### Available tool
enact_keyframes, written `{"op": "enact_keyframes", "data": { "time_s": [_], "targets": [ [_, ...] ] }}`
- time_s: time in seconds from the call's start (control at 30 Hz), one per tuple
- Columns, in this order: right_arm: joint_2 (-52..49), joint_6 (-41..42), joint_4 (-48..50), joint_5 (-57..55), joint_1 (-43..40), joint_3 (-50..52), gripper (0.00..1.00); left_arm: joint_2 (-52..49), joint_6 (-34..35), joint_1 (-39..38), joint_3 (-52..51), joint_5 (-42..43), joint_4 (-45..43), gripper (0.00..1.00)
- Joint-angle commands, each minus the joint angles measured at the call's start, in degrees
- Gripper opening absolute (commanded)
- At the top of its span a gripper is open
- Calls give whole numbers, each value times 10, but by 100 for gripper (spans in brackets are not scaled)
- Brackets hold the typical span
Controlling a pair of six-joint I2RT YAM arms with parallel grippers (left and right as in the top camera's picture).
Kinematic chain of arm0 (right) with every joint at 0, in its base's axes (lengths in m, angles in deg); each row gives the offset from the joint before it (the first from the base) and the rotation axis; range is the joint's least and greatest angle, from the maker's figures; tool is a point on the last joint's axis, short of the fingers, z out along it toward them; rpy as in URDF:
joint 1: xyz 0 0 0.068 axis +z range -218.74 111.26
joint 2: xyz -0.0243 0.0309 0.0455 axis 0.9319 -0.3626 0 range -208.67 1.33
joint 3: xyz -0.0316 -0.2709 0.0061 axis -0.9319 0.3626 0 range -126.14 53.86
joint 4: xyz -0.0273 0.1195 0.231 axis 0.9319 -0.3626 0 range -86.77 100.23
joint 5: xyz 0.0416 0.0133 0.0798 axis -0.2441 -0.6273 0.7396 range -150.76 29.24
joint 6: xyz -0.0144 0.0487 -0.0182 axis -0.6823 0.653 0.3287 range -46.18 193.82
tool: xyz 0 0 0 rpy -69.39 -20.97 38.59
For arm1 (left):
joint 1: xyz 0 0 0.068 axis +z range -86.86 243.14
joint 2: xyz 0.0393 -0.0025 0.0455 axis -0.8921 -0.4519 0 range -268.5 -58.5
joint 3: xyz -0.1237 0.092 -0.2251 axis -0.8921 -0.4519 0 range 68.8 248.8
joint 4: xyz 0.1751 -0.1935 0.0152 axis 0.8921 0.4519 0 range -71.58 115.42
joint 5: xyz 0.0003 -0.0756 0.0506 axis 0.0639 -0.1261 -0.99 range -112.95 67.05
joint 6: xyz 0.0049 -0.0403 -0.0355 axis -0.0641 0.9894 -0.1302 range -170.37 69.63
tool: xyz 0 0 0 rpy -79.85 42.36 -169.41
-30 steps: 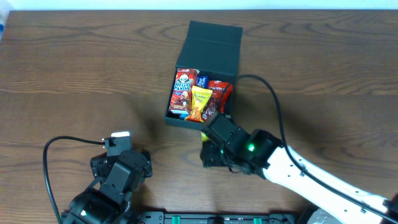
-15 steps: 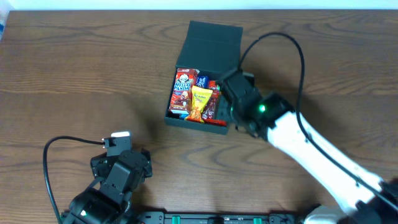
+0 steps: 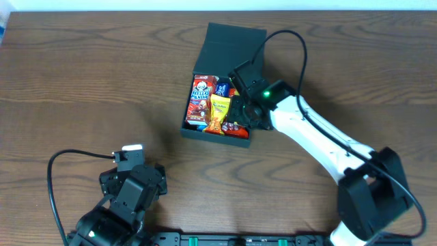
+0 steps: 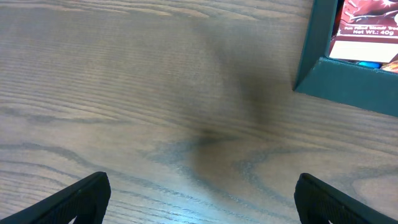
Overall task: Pack container
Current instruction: 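Lift the candy jar and carry it into the green box, then lower the jar upright into the box and release it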
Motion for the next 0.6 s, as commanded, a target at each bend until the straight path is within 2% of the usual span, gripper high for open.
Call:
{"op": "enact_keyframes", "data": {
  "time_s": [0.0, 0.17, 0.3, 0.57],
  "targets": [
    [-8, 19, 2, 10, -4, -14, 6, 3, 7, 2, 0, -8, 2, 96],
    [-10, 23, 2, 2, -7, -14, 6, 3, 7, 2, 0, -9, 2, 96],
    [-10, 24, 1, 1, -7, -14, 12, 3, 7, 2, 0, -8, 2, 96],
    [-10, 38, 0, -1, -7, -14, 37, 3, 7, 2, 0, -8, 2, 96]
  ]
}}
